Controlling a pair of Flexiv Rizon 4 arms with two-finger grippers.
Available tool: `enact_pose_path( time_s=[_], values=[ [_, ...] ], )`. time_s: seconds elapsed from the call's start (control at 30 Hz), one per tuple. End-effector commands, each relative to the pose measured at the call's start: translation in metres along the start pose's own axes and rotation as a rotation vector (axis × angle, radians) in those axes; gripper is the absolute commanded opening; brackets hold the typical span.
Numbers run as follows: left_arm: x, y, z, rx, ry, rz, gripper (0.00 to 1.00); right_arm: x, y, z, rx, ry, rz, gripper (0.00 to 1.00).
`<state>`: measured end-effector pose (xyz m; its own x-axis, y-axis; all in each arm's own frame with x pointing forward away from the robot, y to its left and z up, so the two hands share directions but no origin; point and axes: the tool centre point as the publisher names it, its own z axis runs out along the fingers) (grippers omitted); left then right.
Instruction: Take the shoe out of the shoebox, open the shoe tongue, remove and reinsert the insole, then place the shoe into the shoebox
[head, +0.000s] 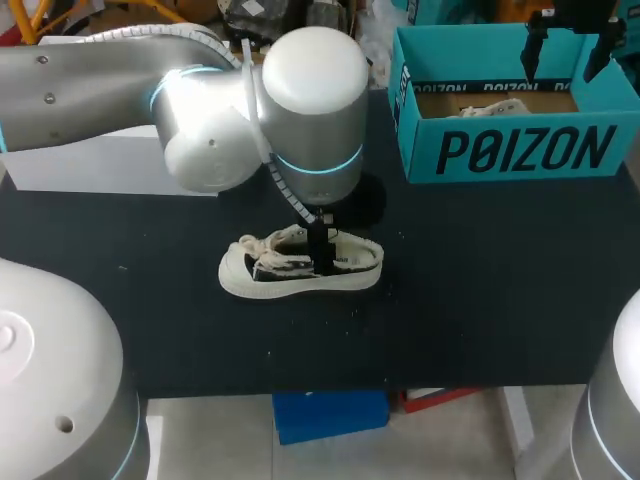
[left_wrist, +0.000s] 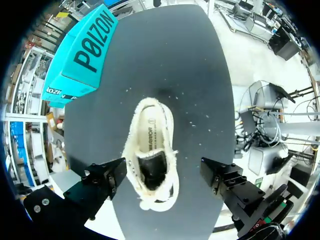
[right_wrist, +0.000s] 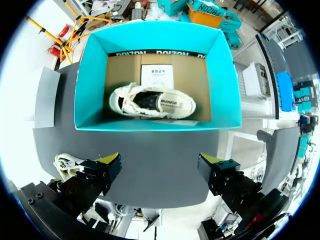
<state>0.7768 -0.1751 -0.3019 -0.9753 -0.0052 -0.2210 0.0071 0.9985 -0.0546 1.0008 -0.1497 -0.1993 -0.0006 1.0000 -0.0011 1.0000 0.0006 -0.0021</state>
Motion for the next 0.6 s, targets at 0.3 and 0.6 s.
enact_pose_path(
  time_s=[0.3,0.6],
  values=[
    [-0.007,0.097,-0.056,0.312,0.049,-0.007,1.0,0.0,0.0,0.0,0.0,0.0,0.0,1.0],
    [0.012,0.149,-0.064,0.368,0.043,0.025,1.0,0.0,0.0,0.0,0.0,0.0,0.0,1.0]
  ],
)
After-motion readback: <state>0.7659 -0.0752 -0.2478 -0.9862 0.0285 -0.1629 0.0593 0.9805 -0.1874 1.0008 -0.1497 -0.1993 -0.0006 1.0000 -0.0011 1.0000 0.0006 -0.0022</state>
